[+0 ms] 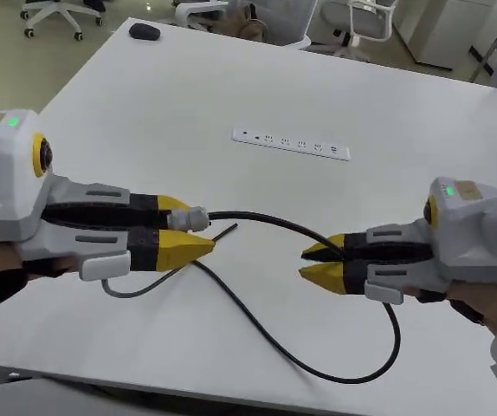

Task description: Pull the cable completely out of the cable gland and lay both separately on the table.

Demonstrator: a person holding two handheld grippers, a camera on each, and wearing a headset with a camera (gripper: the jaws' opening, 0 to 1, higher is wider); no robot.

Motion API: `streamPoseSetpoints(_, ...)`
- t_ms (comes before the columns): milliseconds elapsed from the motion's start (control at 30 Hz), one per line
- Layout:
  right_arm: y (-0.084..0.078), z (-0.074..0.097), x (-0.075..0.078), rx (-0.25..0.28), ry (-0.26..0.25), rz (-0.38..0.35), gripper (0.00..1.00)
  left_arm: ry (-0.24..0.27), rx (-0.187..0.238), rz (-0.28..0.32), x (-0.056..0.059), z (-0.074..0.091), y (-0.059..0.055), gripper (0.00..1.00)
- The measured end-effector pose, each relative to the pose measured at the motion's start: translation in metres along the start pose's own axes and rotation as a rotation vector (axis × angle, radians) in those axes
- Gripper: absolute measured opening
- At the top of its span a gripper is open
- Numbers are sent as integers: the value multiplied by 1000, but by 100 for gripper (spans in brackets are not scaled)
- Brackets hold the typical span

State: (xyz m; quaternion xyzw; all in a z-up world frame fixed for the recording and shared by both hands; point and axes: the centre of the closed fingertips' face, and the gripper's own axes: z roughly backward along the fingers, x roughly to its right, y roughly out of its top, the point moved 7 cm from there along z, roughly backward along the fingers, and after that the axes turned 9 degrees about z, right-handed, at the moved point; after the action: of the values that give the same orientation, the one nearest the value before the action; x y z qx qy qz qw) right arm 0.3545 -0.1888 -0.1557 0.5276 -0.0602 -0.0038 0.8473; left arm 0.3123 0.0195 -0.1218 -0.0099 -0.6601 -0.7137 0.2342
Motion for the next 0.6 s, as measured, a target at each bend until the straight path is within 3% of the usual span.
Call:
streamPoseSetpoints(100, 26, 2, -2, -1, 17, 69, 24, 2, 11, -7, 0, -3, -1, 18)
streamPoseSetpoints(167, 40, 1, -6, 23, 45, 86, 26, 4, 23, -1, 1, -5, -3, 18)
streamPoseSetpoints(333, 75, -13, -17, 120, 77, 146, 26, -8, 0, -23, 5, -5, -3, 18)
streamPoseSetpoints(600, 89, -37, -31, 170, 100, 161, 14, -68, -55, -37, 6, -3, 0, 18)
